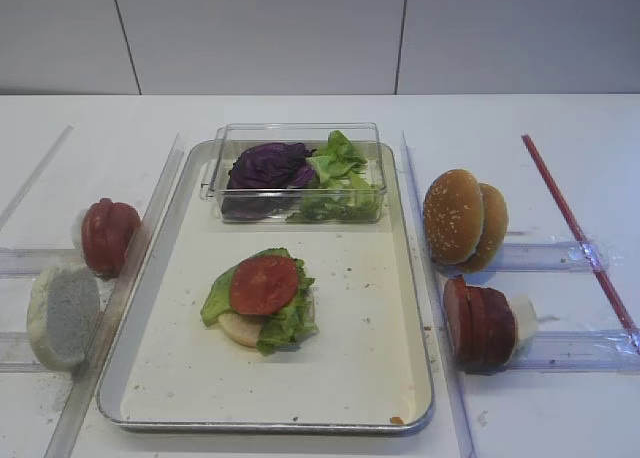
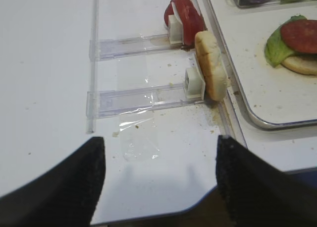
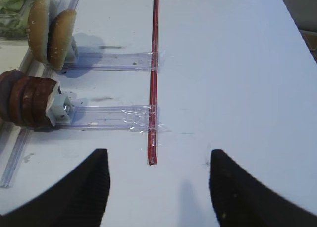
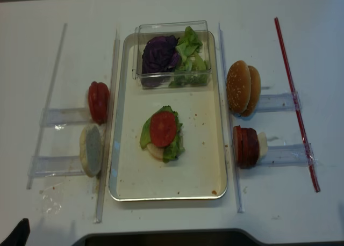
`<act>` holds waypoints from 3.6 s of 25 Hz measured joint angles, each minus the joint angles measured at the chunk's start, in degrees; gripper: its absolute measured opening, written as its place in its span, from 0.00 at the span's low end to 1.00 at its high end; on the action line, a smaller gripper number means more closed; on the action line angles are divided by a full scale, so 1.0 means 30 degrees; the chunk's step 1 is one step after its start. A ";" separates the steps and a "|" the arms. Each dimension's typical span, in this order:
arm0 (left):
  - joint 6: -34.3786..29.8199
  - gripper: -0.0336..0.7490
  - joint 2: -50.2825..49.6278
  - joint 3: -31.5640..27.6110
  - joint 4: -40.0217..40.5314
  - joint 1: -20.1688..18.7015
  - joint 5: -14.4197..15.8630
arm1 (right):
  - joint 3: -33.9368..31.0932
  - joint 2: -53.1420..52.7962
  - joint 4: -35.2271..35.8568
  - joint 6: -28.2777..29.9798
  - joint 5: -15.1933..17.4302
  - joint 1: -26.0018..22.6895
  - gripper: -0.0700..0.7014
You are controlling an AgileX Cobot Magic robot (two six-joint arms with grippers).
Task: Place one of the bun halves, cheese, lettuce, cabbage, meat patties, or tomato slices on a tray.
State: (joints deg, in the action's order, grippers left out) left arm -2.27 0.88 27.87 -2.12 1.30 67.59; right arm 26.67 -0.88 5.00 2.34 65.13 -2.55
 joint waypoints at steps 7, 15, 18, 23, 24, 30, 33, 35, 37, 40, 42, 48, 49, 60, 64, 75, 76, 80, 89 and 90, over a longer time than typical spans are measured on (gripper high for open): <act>0.0000 0.60 0.0000 0.0000 0.0000 0.0000 0.0000 | 0.0000 0.0000 0.0000 0.0000 0.0000 0.0000 0.68; 0.0000 0.60 0.0000 0.0000 0.0000 0.0000 0.0000 | 0.0000 0.0000 0.0000 0.0000 0.0000 0.0000 0.68; 0.0000 0.60 0.0000 0.0000 0.0000 0.0000 0.0000 | 0.0000 0.0000 0.0000 0.0000 0.0000 0.0000 0.68; 0.0039 0.61 0.0000 0.0000 0.0000 0.0000 0.0000 | 0.0000 0.0000 0.0000 0.0000 0.0000 0.0000 0.68; 0.0039 0.61 0.0000 0.0000 0.0000 0.0000 0.0000 | 0.0000 0.0000 0.0000 0.0000 0.0000 0.0000 0.68; 0.0077 0.68 0.0000 0.0000 0.0000 0.0000 0.0000 | 0.0000 0.0000 0.0000 0.0000 0.0000 0.0000 0.68; 0.0077 0.71 0.0000 0.0000 0.0000 0.0000 0.0000 | 0.0000 0.0000 0.0000 0.0000 0.0000 0.0000 0.68; 0.0077 0.71 0.0000 0.0000 0.0000 0.0000 0.0000 | 0.0000 0.0000 0.0000 0.0000 0.0000 0.0000 0.68; 0.0077 0.71 0.0000 0.0000 0.0000 0.0000 0.0000 | 0.0000 0.0000 0.0000 0.0000 0.0000 0.0000 0.68; 0.0077 0.71 0.0000 0.0000 0.0000 0.0000 0.0000 | 0.0000 0.0000 0.0000 0.0000 0.0000 0.0000 0.68; 0.0077 0.70 0.0000 0.0000 0.0000 0.0000 0.0000 | 0.0000 0.0000 0.0000 0.0000 0.0000 0.0000 0.68; 0.0077 0.69 0.0000 0.0000 0.0000 0.0000 0.0000 | 0.0000 0.0000 0.0000 0.0000 0.0000 0.0000 0.68; 0.0077 0.69 0.0000 0.0000 0.0000 0.0000 0.0000 | 0.0000 0.0000 0.0000 0.0000 0.0000 0.0000 0.68; 0.0077 0.69 0.0000 0.0000 0.0000 0.0000 0.0000 | 0.0000 0.0000 0.0000 0.0000 0.0000 0.0000 0.68; 0.0077 0.69 0.0000 0.0000 0.0000 0.0000 0.0000 | 0.0000 0.0000 0.0000 0.0000 0.0000 0.0000 0.68; 0.0077 0.69 0.0000 0.0000 0.0000 0.0000 0.0000 | 0.0000 0.0000 0.0000 0.0000 0.0000 0.0000 0.68; 0.0077 0.69 0.0000 0.0000 0.0000 0.0000 0.0000 | 0.0000 0.0000 0.0000 0.0000 0.0000 0.0000 0.68; 0.0077 0.69 0.0000 0.0000 0.0000 0.0000 0.0000 | 0.0000 0.0000 0.0000 0.0000 0.0000 0.0000 0.68; 0.0077 0.69 0.0000 0.0000 0.0000 0.0000 0.0000 | 0.0000 0.0000 0.0000 0.0000 0.0000 0.0000 0.68; 0.0077 0.69 0.0000 0.0000 0.0000 0.0000 0.0000 | 0.0000 0.0000 0.0000 0.0000 0.0000 0.0000 0.68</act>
State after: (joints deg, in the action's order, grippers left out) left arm -2.04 0.88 27.87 -2.12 1.30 67.59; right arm 26.67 -0.88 5.00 2.34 65.13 -2.55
